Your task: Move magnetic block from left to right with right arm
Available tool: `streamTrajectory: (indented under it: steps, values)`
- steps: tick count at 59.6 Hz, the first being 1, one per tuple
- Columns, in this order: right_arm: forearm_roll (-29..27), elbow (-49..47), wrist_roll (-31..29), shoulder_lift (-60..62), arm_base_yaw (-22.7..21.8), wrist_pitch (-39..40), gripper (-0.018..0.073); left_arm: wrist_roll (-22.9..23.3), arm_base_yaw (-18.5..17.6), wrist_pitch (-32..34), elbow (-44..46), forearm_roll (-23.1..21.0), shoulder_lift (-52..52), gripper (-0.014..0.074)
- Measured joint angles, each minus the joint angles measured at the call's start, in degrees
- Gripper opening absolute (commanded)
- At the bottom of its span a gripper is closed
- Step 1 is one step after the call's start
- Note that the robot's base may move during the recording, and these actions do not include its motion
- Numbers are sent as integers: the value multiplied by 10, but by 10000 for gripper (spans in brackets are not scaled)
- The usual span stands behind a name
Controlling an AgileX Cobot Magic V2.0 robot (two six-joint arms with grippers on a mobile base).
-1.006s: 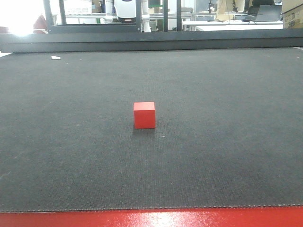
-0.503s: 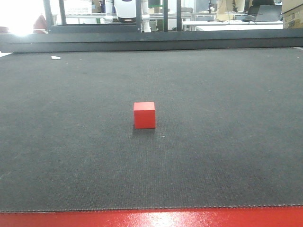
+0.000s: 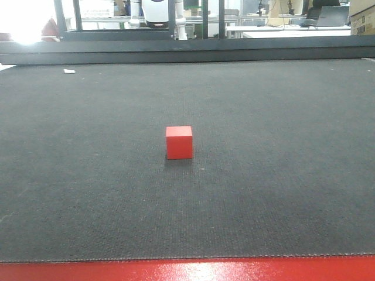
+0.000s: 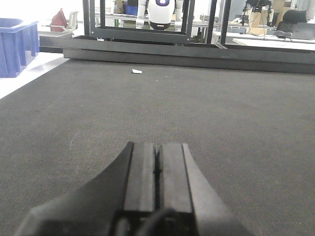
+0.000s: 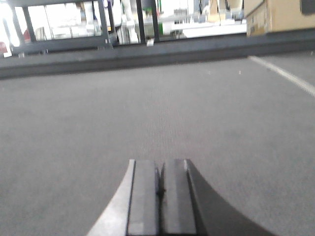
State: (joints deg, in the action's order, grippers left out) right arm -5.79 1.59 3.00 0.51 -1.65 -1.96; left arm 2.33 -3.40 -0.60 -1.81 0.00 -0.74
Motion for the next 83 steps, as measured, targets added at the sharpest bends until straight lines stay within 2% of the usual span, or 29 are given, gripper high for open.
streamTrajectory:
  steps: [12,20,27,36,42,54,61,73,83]
  values:
    - [0,-90,0,-7,0,-36,59,0,0,0,0,0,0,-116]
    - [0,-174,0,-80,0,-70,96,0,0,0,0,0,0,-116]
    - [0,-229,0,-168,13,-89,276,0,0,0,0,0,0,-116]
    - [0,-294,0,-288,68,-100,536,0,0,0,0,0,0,-116]
    - [0,-345,1,-368,112,-117,636,0,0,0,0,0,0,-116]
    - [10,-471,4,-536,216,-186,633,0,0,0,0,0,0,-116]
    - [13,-569,30,-650,287,-241,633,0,0,0,0,0,0,-116]
    - [47,-726,133,-820,371,-348,633,0,0,0,0,0,0,-116]
    - [88,-850,237,-947,418,-446,633,0,0,0,0,0,0,-116]
